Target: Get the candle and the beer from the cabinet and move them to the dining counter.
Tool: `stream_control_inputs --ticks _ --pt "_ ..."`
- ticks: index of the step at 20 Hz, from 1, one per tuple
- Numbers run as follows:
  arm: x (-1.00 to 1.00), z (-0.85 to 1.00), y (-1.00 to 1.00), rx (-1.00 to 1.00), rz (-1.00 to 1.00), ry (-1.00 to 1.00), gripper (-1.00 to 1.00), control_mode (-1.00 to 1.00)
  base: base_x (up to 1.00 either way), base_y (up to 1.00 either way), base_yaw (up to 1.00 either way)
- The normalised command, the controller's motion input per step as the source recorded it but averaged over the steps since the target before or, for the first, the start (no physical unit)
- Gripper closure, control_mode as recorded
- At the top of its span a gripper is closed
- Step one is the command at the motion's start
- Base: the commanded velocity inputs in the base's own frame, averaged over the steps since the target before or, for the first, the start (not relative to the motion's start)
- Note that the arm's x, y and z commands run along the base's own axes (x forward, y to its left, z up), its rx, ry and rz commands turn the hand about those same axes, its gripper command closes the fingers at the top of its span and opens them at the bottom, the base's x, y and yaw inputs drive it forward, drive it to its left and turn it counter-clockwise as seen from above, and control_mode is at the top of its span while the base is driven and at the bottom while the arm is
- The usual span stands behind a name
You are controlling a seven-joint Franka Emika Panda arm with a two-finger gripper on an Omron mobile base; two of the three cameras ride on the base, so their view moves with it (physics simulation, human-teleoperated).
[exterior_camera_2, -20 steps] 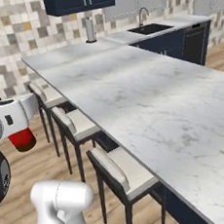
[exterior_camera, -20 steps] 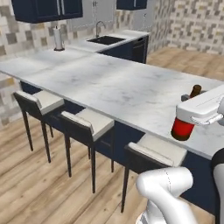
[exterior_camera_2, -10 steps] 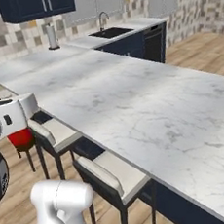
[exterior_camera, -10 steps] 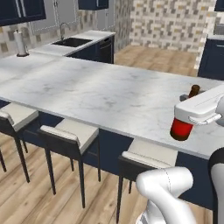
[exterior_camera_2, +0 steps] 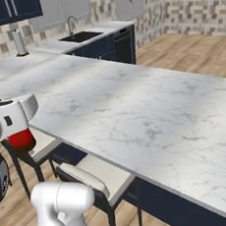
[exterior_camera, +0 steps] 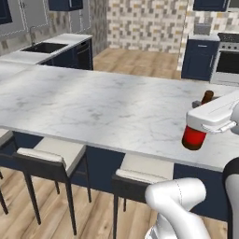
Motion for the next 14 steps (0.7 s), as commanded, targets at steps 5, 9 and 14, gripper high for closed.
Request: stream_control_inputs --ticks 5,9,14 --pt "0.15 -0.12 -0.01 0.0 0.0 -0.01 1.0 -1.0 0.08 -0.04 -0.05" --pt "0.45 -0.17 -0.06 0.0 0.02 -0.04 1.0 -1.0 0.0 0.0 0.0" --pt "0.55 -0.14 -0.26 0.01 0.15 -0.04 1.0 -1.0 0.0 0.0 0.0"
